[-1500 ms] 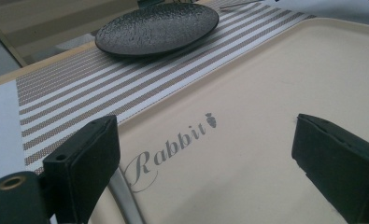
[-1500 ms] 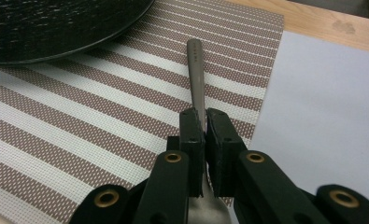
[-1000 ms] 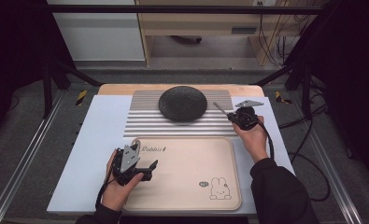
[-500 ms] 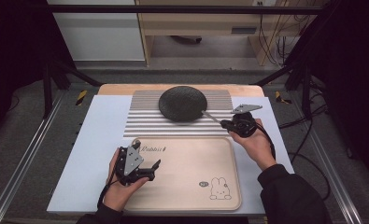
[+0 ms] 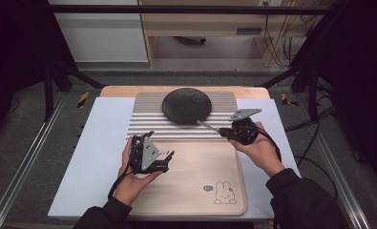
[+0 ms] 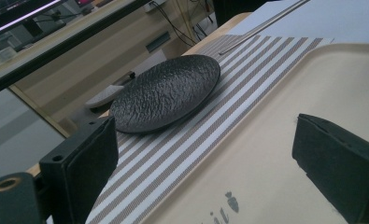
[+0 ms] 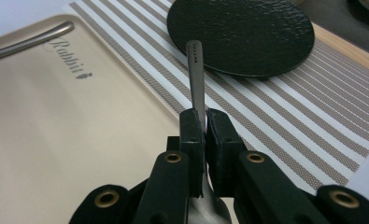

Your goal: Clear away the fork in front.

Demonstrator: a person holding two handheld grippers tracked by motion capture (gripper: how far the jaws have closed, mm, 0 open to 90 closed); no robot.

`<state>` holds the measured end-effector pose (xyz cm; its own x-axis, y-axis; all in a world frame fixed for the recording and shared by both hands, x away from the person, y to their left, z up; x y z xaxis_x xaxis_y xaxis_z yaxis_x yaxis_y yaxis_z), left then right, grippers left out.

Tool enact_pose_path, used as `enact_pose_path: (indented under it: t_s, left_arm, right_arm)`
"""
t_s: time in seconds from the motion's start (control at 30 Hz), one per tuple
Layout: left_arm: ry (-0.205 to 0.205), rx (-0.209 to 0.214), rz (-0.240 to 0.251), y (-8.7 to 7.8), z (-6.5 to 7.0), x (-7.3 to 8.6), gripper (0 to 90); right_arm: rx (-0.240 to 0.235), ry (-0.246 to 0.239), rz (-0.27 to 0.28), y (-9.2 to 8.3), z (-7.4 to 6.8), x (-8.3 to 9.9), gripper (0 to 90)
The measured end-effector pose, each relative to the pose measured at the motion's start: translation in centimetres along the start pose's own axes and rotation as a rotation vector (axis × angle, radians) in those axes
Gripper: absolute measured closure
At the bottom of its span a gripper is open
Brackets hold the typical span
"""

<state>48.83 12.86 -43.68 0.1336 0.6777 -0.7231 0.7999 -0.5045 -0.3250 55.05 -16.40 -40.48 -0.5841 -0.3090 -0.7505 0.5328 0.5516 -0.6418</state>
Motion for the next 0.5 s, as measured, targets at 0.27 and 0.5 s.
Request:
enact_pose_path:
  t_s: [0.27,0.5]
  left_arm:
    - [0.092,-0.003,0.002,1.4,-1.1,-1.5,8.1]
    - [0.156,0.000,-0.015,1.9,-1.0,-1.8,8.4]
  right_arm:
    - [-0.014,-0.048,-0.032,0.3,-1.5,-0.9,85.7]
    - [-0.052,-0.086,-0.048,0.6,-3.4,-1.4,85.7]
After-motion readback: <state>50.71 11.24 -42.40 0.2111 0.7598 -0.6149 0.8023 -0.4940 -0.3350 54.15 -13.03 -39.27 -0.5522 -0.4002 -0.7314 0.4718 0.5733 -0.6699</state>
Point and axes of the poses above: each handheld gripper's, and its own axes: y roughly forward along the jaws, x roughly out of its underside, z roughly to its right, the point moved 3 cm from there along y, roughly forward along the jaws, and after that the axes turned 15 degrees about y, right-handed, at the moved point
